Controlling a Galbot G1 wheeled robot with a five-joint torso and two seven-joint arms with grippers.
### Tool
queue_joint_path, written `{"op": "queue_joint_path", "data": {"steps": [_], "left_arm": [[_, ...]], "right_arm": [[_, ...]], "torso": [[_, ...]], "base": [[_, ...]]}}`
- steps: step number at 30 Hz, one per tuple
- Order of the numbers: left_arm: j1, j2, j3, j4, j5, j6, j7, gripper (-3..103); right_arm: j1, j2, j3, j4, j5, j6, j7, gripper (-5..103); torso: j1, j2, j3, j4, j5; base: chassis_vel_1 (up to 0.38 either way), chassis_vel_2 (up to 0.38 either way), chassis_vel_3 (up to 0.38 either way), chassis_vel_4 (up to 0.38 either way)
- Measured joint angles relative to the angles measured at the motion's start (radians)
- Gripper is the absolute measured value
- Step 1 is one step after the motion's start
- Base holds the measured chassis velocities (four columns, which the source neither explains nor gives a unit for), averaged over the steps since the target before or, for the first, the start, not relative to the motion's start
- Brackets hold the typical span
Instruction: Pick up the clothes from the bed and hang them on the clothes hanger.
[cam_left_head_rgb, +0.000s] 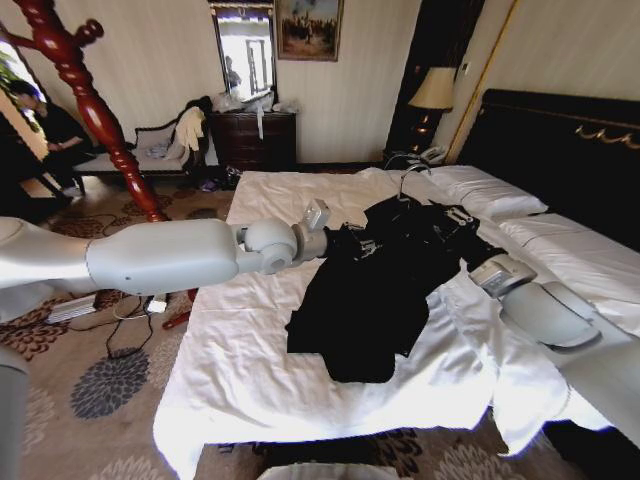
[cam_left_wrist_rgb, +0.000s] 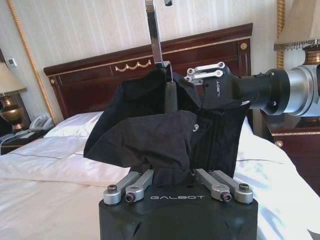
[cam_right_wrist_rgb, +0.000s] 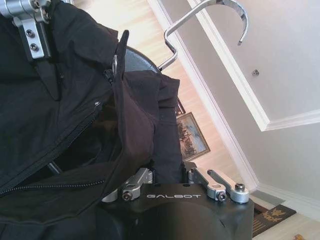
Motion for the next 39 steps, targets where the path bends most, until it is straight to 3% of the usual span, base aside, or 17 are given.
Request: {"op": "queue_joint_path", "data": {"steps": [9,13,15,18,20,24,26,27,34,39], "left_arm": [[-0.008,-0.005,0.001,-0.015,0.005,-0.004,-0.014,18],[-0.01,0.0,0.0,-0.013,0.002,-0.004,-0.017,18],[-0.009,0.0,0.0,-0.013,0.002,-0.004,-0.018,18],[-0.004,-0.004,0.0,-0.02,0.002,-0.006,-0.023,18],[-0.003,-0.006,0.0,-0.021,0.002,-0.007,-0.024,18],[-0.001,-0.022,-0.005,-0.028,0.002,-0.008,-0.031,18],[-0.001,-0.027,-0.006,-0.029,0.002,-0.008,-0.032,18],[-0.001,-0.045,-0.006,-0.036,0.008,-0.009,-0.037,18],[0.007,-0.12,-0.02,-0.046,0.015,-0.012,-0.059,18],[-0.003,-0.22,-0.02,-0.071,0.018,-0.016,-0.087,18]], "right_arm": [[0.004,0.004,-0.004,0.003,0.009,0.004,0.015,21],[-0.006,0.007,-0.002,0.011,0.015,0.015,0.015,42],[-0.01,0.008,0.0,0.013,0.015,0.016,0.015,42],[-0.028,0.01,0.009,0.017,0.016,0.02,0.013,58],[-0.031,0.01,0.011,0.018,0.016,0.021,0.012,58],[-0.048,0.016,0.026,0.023,0.042,0.029,0.004,80],[-0.049,0.02,0.029,0.023,0.048,0.032,-0.001,80],[-0.05,0.031,0.041,0.021,0.059,0.048,-0.019,91],[-0.124,0.056,0.072,0.028,0.121,0.087,-0.04,100],[-0.214,0.126,0.127,0.061,0.262,0.067,-0.019,100]], "torso": [[0.0,0.0,0.0,0.0,0.0],[0.0,0.0,0.0,0.0,-0.0001],[0.0,0.0,0.0,0.0,-0.0001],[0.0,0.0,0.0,-0.0001,-0.0001],[0.0,0.0,0.0,0.0,-0.0001],[0.0,0.0,0.0,-0.0001,0.0],[0.0,0.0,0.0,-0.0002,-0.0001],[0.0,0.0,0.0,-0.0002,-0.0002],[0.0,0.0,0.0,0.0001,-0.0002],[0.0,0.0,0.0,0.0001,-0.0002]], "base": [[0.0,0.0,0.0,0.0],[0.0,0.0,0.0,0.0],[0.0,0.0,0.0,0.0],[0.0,0.0,0.0,0.0],[0.0,0.0,0.0,0.0],[0.0,0.0,0.0,0.0],[0.0,0.0,0.0,0.0],[0.0,0.0,0.0,0.0],[0.0,0.0,0.0,0.0],[0.0,0.0,0.0,0.0]]}}
